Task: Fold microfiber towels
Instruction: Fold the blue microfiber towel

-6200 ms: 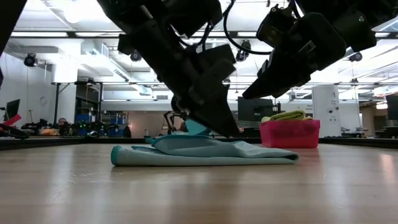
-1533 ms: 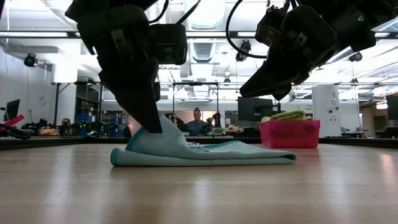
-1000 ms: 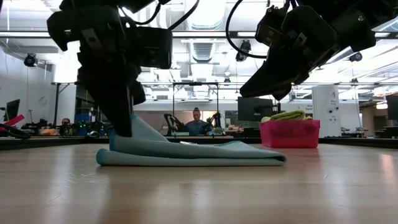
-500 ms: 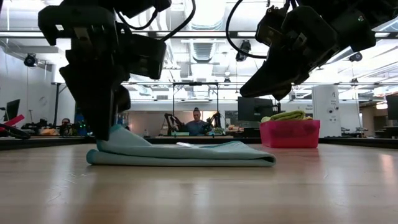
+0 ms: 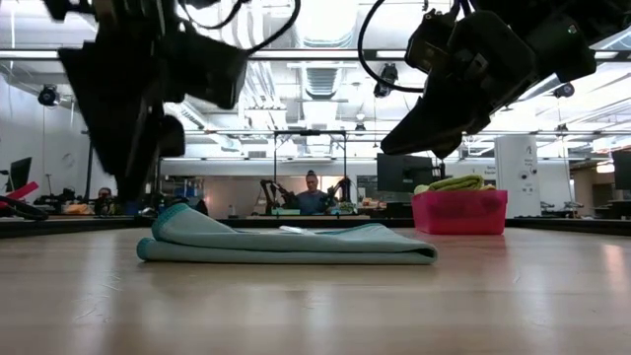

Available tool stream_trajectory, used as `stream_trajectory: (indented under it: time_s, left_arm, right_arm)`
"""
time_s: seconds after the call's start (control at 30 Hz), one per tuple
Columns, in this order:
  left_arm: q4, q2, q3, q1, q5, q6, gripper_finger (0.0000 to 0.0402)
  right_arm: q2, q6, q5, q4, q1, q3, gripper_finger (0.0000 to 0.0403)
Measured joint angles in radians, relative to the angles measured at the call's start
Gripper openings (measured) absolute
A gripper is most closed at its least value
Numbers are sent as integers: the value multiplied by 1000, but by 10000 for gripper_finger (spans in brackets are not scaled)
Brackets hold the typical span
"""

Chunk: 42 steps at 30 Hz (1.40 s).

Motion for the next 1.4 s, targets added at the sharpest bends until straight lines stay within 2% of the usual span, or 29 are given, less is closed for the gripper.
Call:
stream_trajectory:
  time_s: [0.1, 0.2, 0.47, 1.07, 1.2, 1.4]
  left_arm:
    - [3, -33, -4, 17, -27, -6, 164]
    - [2, -45, -6, 54, -120, -37, 164]
    - [2, -21, -24, 191, -272, -244, 164]
    - [88, 75, -32, 217, -272, -263, 161]
    - [88, 85, -33, 217, -271, -255, 130]
    - [91, 88, -32, 217, -270, -242, 50]
  right_arm:
    - [0, -13, 0, 0, 0, 0, 61]
    - [0, -22, 0, -1, 0, 0, 61]
    - [0, -63, 0, -6, 0, -3, 61]
    - [0, -80, -1, -5, 0, -29, 61]
    - [0, -79, -1, -5, 0, -31, 61]
    - [0, -79, -1, -6, 0, -32, 61]
